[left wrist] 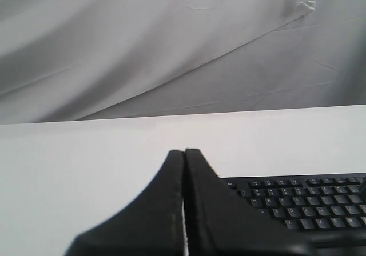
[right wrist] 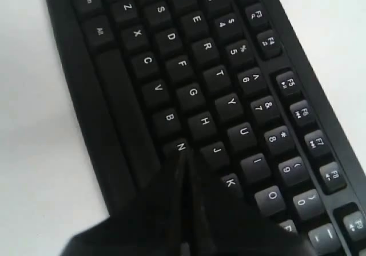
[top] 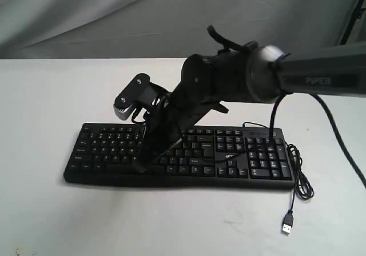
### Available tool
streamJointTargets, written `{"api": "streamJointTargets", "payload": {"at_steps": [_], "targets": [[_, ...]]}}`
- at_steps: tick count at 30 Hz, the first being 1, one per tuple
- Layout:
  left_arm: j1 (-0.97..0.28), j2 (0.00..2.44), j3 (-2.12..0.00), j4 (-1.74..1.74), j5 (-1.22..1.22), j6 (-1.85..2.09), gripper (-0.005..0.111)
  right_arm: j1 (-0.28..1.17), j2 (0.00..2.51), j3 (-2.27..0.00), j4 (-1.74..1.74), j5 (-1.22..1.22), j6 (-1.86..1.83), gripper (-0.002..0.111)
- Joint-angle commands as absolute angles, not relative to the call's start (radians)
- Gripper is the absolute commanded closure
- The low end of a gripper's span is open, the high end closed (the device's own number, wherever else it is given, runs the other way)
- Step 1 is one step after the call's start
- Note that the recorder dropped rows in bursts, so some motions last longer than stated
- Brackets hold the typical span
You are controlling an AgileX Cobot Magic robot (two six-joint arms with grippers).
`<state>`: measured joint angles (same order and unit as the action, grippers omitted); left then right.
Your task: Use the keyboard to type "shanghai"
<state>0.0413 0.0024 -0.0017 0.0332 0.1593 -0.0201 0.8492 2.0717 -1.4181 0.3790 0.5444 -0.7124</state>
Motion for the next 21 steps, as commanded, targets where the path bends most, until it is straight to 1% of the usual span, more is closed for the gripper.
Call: {"api": "streamJointTargets", "payload": {"at_steps": [1,21], "targets": [[0.035,0.000,0.000,0.033,0.153,-0.023,0.107,0.847,2.088,-1.410,0.465,0.489,-0.787,0.108],[0.035,0.000,0.000,0.033,0.153,-0.023,0.107,0.849,2.148,-1.410,0.566,0.459,-0.889,0.108]]}}
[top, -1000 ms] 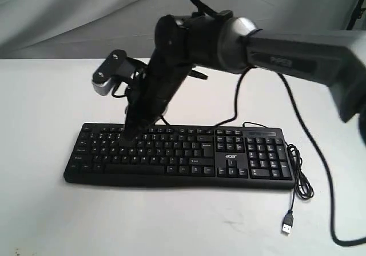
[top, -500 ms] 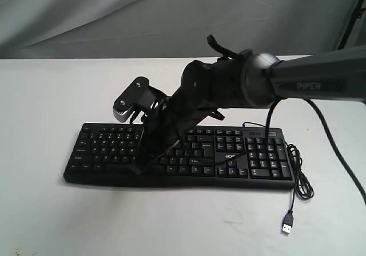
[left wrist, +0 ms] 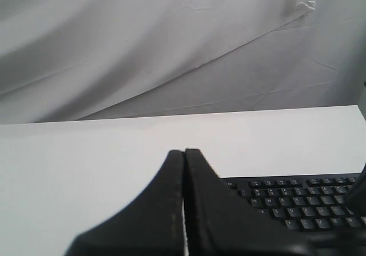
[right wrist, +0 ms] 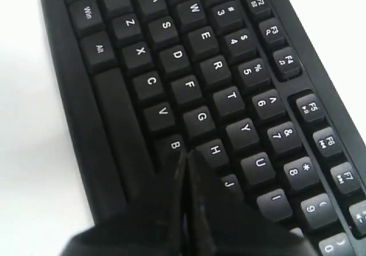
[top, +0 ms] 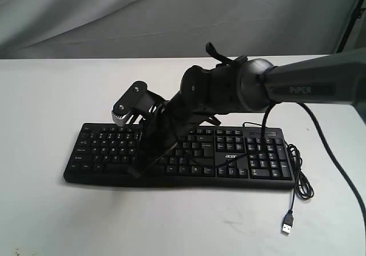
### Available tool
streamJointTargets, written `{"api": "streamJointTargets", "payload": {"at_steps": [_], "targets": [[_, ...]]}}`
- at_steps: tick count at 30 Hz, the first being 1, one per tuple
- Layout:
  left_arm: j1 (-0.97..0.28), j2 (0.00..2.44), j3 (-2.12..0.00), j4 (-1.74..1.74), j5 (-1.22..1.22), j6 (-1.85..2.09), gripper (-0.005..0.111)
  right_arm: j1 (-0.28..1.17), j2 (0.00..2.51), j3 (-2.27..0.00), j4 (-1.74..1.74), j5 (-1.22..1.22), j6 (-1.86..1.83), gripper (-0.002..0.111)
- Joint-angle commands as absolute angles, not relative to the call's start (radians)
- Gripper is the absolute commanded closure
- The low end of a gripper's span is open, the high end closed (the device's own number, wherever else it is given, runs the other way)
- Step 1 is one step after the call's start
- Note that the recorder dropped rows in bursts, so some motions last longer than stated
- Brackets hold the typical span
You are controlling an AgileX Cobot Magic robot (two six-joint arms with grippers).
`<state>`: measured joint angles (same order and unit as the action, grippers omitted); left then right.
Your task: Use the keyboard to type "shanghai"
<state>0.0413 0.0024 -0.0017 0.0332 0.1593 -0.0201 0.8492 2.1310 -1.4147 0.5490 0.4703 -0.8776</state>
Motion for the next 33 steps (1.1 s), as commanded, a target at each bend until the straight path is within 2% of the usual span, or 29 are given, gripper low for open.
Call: {"api": "streamJointTargets", "payload": {"at_steps": [1,27,33], "targets": [[0.035,0.000,0.000,0.033,0.153,-0.023,0.107,0.849,2.152,-1.410,0.568,0.459,-0.889,0.108],[0.035,0.000,0.000,0.033,0.153,-0.023,0.107,0.849,2.155,-1.410,0.568,0.436,-0.893,0.108],[0.035,0.000,0.000,0.033,0.153,-0.023,0.107,0.849,2.169,-1.546,0.537,0.522,-0.883,0.108]]}}
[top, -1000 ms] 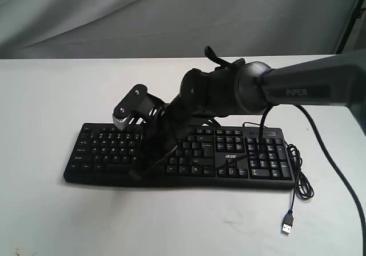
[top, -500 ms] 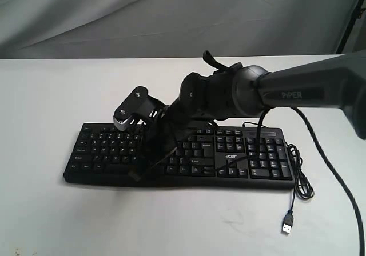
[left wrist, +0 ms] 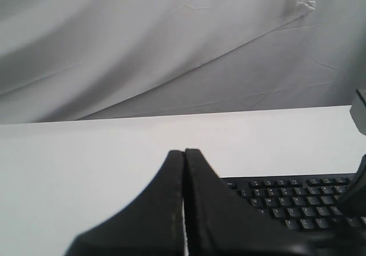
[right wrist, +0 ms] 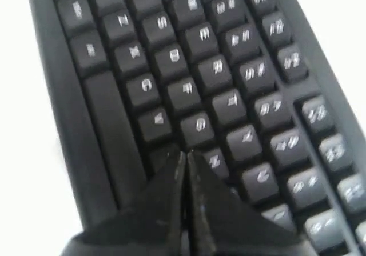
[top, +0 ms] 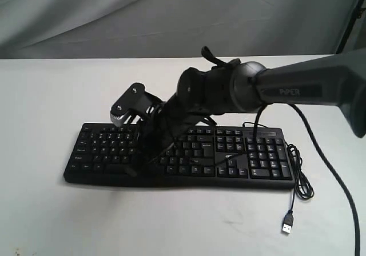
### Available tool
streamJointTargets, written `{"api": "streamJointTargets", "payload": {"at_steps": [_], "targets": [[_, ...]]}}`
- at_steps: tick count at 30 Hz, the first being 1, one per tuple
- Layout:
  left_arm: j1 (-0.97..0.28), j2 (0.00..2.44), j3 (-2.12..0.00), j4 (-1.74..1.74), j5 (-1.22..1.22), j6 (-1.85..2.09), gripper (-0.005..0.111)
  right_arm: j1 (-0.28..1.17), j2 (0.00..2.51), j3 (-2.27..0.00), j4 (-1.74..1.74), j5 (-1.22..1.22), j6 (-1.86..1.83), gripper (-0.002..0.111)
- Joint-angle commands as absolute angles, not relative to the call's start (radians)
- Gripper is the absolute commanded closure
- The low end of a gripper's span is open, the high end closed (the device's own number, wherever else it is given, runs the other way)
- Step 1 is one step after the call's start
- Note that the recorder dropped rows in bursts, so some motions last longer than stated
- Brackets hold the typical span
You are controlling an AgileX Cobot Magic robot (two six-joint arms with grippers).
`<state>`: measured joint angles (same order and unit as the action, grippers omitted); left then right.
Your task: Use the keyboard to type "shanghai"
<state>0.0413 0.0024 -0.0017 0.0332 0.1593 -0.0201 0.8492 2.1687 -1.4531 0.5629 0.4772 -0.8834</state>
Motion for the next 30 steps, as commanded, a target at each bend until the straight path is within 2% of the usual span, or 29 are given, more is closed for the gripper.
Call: {"api": "streamJointTargets", "payload": {"at_steps": [1,6,30], "targets": [[0.035,0.000,0.000,0.033,0.153,-0.023,0.107,0.851,2.181,-1.570,0.535,0.533,-0.881,0.108],[0.035,0.000,0.000,0.033,0.153,-0.023,0.107,0.851,2.253,-1.666,0.498,0.593,-0.838,0.108],[0.035,0.000,0.000,0.033,0.153,-0.023,0.107,0.849,2.275,-1.666,0.473,0.581,-0.832,0.108]]}}
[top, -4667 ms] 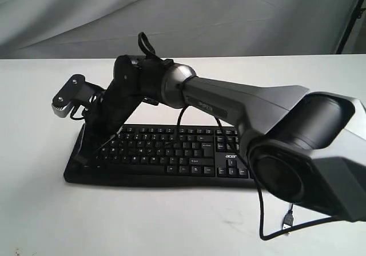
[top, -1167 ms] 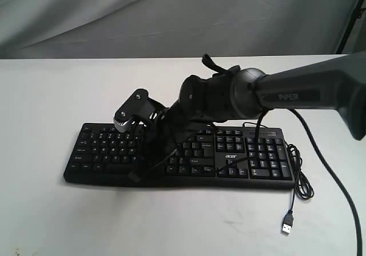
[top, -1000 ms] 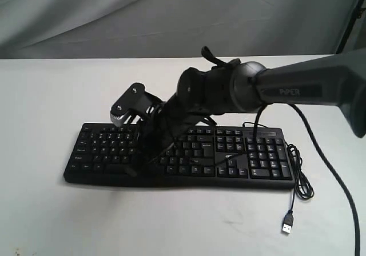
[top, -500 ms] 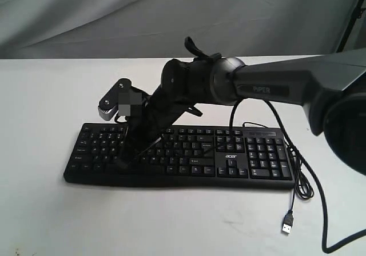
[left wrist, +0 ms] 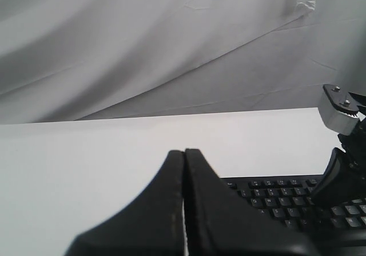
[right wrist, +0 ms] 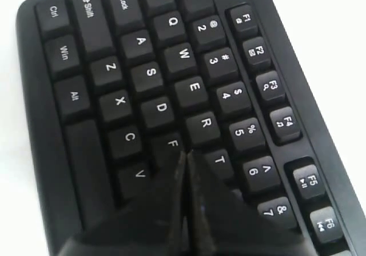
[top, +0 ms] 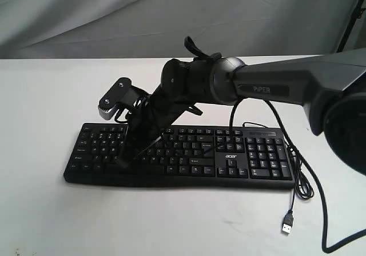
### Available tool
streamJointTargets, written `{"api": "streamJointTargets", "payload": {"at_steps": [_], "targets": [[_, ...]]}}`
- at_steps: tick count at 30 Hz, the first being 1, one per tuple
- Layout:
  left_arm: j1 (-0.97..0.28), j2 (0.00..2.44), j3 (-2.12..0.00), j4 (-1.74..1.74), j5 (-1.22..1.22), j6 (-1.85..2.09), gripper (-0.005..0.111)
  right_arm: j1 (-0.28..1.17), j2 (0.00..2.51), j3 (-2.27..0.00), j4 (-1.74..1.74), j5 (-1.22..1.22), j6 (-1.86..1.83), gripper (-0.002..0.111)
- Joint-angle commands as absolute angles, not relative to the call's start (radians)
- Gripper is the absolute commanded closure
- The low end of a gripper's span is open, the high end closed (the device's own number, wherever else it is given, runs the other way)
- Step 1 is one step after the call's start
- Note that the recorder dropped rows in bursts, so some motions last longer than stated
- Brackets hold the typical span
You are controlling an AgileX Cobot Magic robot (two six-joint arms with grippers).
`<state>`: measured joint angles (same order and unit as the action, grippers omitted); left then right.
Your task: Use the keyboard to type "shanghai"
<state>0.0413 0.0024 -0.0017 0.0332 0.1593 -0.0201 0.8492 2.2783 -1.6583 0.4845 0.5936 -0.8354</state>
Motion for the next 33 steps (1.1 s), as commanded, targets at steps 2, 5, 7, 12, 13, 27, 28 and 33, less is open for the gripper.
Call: {"api": "streamJointTargets", "payload": {"at_steps": [2,5,7,12,13,27,28,33], "targets": [[0.035,0.000,0.000,0.033,0.153,-0.023,0.107,0.849,2.275,-1.666,0.471,0.581,-0.832,0.108],[0.035,0.000,0.000,0.033,0.153,-0.023,0.107,0.849,2.275,-1.666,0.471,0.581,-0.832,0.108],[0.035,0.000,0.000,0.033,0.153,-0.023,0.107,0.849,2.275,-1.666,0.471,0.581,-0.832,0.108],[0.035,0.000,0.000,0.033,0.153,-0.023,0.107,0.849,2.278,-1.666,0.471,0.587,-0.832,0.108],[0.035,0.000,0.000,0.033,0.153,-0.023,0.107,0.849,2.283,-1.666,0.471,0.590,-0.832,0.108],[0.035,0.000,0.000,0.033,0.153,-0.023,0.107,0.849,2.237,-1.666,0.450,0.597,-0.829,0.108],[0.035,0.000,0.000,0.033,0.153,-0.023,0.107,0.849,2.238,-1.666,0.447,0.599,-0.829,0.108],[0.035,0.000,0.000,0.033,0.153,-0.023,0.107,0.826,2.235,-1.645,0.442,0.625,-0.820,0.108]]}}
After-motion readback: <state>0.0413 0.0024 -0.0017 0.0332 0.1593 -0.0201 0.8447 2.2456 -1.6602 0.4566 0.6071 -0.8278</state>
